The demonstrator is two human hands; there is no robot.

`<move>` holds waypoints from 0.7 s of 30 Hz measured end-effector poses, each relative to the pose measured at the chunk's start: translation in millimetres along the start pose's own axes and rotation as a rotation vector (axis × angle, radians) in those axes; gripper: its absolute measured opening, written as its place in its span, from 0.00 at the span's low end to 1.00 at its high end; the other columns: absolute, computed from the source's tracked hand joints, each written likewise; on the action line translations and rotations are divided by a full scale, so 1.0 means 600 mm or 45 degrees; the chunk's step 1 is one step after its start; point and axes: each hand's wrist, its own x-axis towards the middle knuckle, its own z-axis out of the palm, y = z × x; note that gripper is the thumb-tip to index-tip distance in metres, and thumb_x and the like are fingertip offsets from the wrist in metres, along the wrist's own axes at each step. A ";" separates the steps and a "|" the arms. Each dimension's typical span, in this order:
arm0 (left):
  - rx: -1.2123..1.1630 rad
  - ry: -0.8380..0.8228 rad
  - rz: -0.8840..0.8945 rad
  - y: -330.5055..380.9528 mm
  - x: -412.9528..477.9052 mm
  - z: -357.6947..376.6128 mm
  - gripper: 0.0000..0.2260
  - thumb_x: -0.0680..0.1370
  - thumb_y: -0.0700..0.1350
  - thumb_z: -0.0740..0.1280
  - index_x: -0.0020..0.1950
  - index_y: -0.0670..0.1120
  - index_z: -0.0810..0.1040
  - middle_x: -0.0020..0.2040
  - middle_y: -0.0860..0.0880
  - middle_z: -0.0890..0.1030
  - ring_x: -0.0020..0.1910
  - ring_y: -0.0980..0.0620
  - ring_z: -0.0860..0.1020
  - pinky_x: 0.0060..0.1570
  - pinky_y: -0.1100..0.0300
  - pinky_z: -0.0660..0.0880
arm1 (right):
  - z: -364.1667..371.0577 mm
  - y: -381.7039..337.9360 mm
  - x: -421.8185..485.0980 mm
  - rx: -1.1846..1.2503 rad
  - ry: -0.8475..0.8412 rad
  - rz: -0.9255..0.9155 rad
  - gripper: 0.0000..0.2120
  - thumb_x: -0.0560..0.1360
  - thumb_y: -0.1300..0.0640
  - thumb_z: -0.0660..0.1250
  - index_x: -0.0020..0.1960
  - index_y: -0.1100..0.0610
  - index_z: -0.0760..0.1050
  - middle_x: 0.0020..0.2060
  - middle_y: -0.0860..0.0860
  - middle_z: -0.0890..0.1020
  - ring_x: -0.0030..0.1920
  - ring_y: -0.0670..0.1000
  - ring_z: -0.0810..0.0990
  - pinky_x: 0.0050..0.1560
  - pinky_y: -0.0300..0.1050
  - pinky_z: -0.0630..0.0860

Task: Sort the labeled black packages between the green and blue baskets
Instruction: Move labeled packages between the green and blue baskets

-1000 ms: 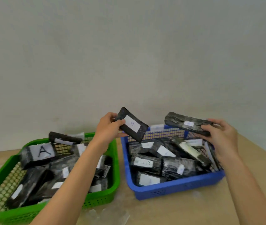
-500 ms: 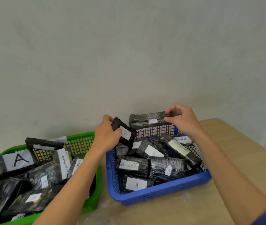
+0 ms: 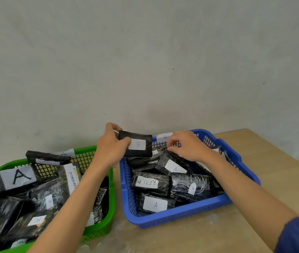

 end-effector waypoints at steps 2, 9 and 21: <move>0.112 -0.125 0.020 -0.005 0.007 0.016 0.16 0.75 0.39 0.69 0.57 0.51 0.67 0.44 0.49 0.80 0.40 0.53 0.80 0.35 0.57 0.80 | -0.018 -0.010 -0.008 -0.022 -0.012 0.038 0.02 0.78 0.52 0.74 0.49 0.50 0.83 0.44 0.46 0.85 0.47 0.49 0.83 0.52 0.51 0.81; 0.901 -0.209 0.462 -0.014 -0.009 0.064 0.16 0.73 0.43 0.72 0.59 0.47 0.73 0.55 0.46 0.74 0.53 0.44 0.74 0.50 0.52 0.74 | -0.018 -0.018 -0.064 -0.041 -0.349 0.187 0.30 0.72 0.45 0.79 0.70 0.50 0.72 0.54 0.49 0.80 0.53 0.52 0.80 0.57 0.53 0.79; 0.735 -0.970 0.717 0.056 -0.076 0.124 0.22 0.76 0.53 0.74 0.69 0.51 0.76 0.66 0.52 0.79 0.63 0.52 0.77 0.65 0.52 0.74 | -0.076 0.049 -0.156 0.896 0.534 0.378 0.08 0.78 0.44 0.71 0.55 0.45 0.80 0.47 0.43 0.88 0.45 0.44 0.87 0.42 0.47 0.83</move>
